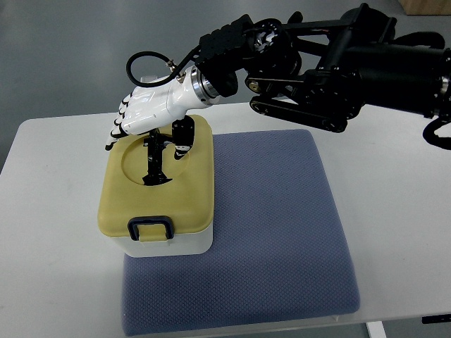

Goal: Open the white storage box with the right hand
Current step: 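Lower the right hand onto the black handle on the yellow lid, then close the right hand's fingers around the black lid handle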

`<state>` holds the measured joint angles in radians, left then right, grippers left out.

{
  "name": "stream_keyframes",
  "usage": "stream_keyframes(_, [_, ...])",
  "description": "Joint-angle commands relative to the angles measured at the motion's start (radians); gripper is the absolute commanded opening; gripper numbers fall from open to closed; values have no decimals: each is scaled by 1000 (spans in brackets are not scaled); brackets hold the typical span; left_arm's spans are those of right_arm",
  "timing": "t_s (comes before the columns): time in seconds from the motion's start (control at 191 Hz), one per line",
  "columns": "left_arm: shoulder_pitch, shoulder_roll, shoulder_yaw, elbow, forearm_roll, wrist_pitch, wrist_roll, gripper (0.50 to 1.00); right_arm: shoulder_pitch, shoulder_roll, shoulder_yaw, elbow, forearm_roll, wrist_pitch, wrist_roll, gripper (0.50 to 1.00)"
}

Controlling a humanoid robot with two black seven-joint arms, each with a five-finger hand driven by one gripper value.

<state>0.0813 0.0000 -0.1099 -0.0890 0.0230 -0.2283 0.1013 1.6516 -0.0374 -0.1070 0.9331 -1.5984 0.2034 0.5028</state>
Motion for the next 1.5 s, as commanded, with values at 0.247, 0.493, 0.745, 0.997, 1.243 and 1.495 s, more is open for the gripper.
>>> stream_keyframes(0.247, [0,0,-1,0,0,0,0,1000,-7,7,1,-4,-17,-38,0,891])
stream_keyframes(0.493, [0,0,1,0,0,0,0,1000,-12,8,3,-4,-17,-39,-6,829])
stream_keyframes(0.745, [0,0,1,0,0,0,0,1000,-33,11,1,-5,-18,-41,-7,829])
stream_keyframes(0.997, [0,0,1,0,0,0,0,1000,-53,10,0,-4,-18,-41,-10,768])
stream_keyframes(1.243, [0,0,1,0,0,0,0,1000,-55,10,1,-13,-18,-42,-15,629])
stream_keyframes(1.495, [0,0,1,0,0,0,0,1000,-53,5,4,-13,-17,-62,-13,500])
